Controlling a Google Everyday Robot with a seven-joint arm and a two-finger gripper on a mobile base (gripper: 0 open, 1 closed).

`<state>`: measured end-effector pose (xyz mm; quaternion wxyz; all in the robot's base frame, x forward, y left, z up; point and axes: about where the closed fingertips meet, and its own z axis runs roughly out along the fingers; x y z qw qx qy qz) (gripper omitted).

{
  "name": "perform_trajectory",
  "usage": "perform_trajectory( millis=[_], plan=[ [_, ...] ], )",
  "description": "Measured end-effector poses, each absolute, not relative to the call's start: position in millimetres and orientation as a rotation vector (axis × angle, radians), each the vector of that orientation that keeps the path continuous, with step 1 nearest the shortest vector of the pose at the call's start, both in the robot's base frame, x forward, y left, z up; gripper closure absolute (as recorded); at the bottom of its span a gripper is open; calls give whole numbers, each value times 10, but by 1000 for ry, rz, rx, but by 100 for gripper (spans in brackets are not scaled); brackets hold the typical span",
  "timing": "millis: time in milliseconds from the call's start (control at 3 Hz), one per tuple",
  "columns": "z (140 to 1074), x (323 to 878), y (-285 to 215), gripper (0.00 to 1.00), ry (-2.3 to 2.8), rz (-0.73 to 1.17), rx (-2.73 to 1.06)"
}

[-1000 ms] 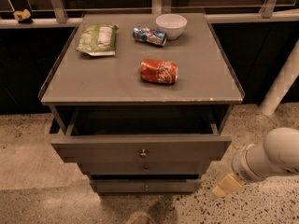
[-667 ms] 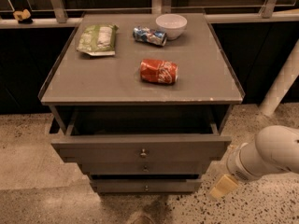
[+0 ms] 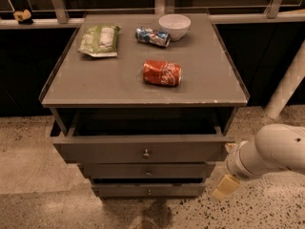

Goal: Close top drawer

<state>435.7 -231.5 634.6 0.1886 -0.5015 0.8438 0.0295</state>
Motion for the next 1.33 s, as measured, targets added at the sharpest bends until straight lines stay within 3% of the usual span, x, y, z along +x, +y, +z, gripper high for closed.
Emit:
perform_trajectory(
  millis=[1333],
  plan=[
    [6306,4884,-2525,0,2382,62,-1242]
  ],
)
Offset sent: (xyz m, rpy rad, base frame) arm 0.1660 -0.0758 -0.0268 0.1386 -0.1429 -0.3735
